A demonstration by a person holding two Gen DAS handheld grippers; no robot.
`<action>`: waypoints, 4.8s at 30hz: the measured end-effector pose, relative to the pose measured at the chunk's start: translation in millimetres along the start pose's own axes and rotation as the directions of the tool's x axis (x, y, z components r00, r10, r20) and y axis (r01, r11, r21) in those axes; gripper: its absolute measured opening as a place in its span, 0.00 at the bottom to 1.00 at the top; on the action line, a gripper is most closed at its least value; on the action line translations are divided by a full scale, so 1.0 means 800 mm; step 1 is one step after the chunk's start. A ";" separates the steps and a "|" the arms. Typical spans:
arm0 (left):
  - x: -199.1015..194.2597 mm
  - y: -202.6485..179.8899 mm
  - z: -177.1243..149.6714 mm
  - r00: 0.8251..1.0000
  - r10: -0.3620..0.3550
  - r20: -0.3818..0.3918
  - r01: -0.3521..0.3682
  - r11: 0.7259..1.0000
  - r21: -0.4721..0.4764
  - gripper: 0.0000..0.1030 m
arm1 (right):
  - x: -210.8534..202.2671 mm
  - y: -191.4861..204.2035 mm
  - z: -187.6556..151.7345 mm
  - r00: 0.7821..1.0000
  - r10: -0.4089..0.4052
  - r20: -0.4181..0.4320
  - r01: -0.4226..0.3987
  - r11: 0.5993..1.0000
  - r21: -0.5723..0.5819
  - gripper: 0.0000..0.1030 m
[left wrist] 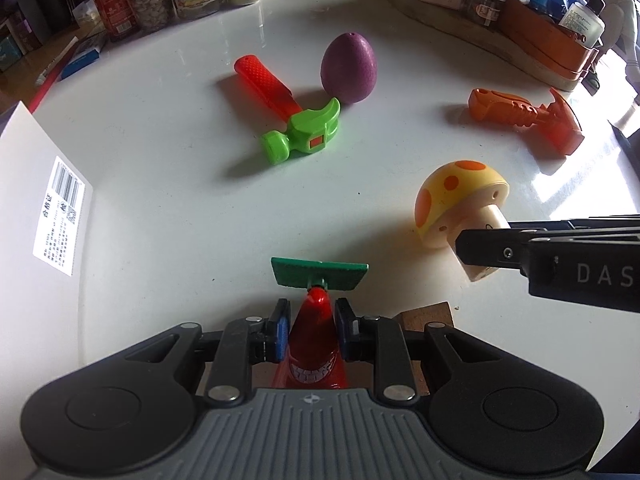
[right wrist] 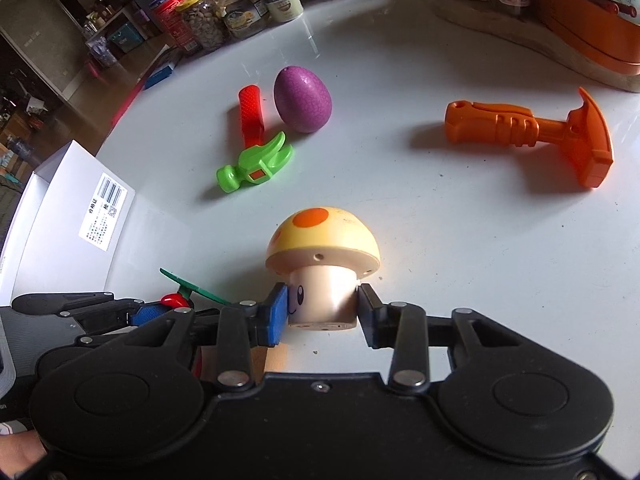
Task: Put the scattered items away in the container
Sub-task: 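Lift the red fish with the left tool while the right tool lifts the mushroom, then carry the red fish and mushroom over the white box with both tools, then open both tools to drop the red fish and mushroom into the box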
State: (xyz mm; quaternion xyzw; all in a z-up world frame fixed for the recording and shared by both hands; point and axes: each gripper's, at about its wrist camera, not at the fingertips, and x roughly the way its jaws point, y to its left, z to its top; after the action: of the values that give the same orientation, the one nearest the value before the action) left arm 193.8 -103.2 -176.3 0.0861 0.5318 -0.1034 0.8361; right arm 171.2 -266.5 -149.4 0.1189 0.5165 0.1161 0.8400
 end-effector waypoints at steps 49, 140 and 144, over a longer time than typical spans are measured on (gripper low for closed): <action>-0.170 0.047 0.027 0.980 0.060 0.191 -0.057 0.998 -0.020 0.22 | -0.069 -0.011 0.017 0.998 -0.001 0.067 -0.002 0.998 0.059 0.38; -0.187 0.307 -0.033 0.969 0.199 0.148 -0.151 0.947 -0.285 0.22 | -0.097 0.227 -0.044 0.945 0.281 0.167 -0.223 0.927 -0.301 0.65; -0.171 0.301 -0.019 0.967 0.221 0.127 -0.179 0.944 -0.276 0.22 | -0.096 0.208 -0.059 0.955 0.238 0.178 -0.171 0.930 -0.324 0.66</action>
State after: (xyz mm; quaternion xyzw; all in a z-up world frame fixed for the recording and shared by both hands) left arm 188.1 143.5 -50.7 0.0202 0.4622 0.0470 0.8853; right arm 83.2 -129.6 -52.4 0.0529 0.3835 0.2683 0.8821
